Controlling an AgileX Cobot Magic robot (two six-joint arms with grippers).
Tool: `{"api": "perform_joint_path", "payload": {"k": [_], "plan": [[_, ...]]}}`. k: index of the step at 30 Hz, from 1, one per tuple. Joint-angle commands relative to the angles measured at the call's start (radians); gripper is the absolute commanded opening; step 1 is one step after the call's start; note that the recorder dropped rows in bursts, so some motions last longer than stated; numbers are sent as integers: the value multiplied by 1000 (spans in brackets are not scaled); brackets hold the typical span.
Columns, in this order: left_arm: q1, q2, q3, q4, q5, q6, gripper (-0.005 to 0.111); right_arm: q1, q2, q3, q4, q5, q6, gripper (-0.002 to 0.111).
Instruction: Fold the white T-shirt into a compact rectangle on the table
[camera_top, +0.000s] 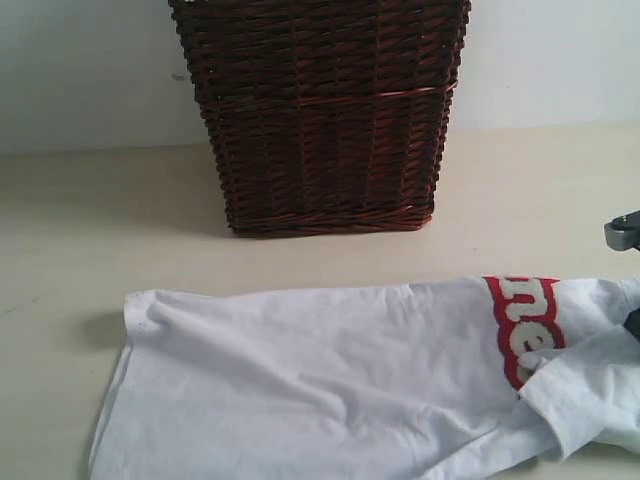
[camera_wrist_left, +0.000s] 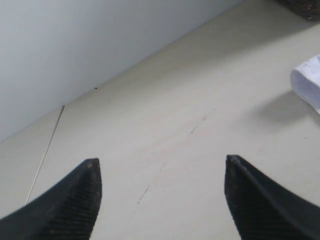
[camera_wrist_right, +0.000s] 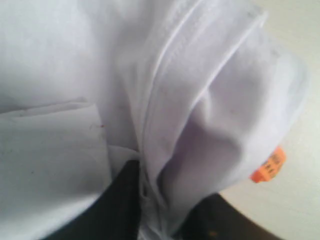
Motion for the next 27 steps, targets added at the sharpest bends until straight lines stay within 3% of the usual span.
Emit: {"api": "perform_joint_path", "payload": {"k": [1,5,13,20,27], "plan": [[-3,-5,3,-1,-3,-1,67,-2,-9,2,-7,23,-17,0],[-3,-5,3,-1,-3,-1,67,-9,-15,2,-94,88,-75,0],[-3,-5,3,-1,-3,-1,67,-162,-44,2,-191,92,-130,0],[-3,-5,3,-1,-3,-1,67,-181,-151,2,-106,218,-284,0],[-3,-5,3,-1,-3,-1,67,-181,-265,2,143,429,-466,0]]}}
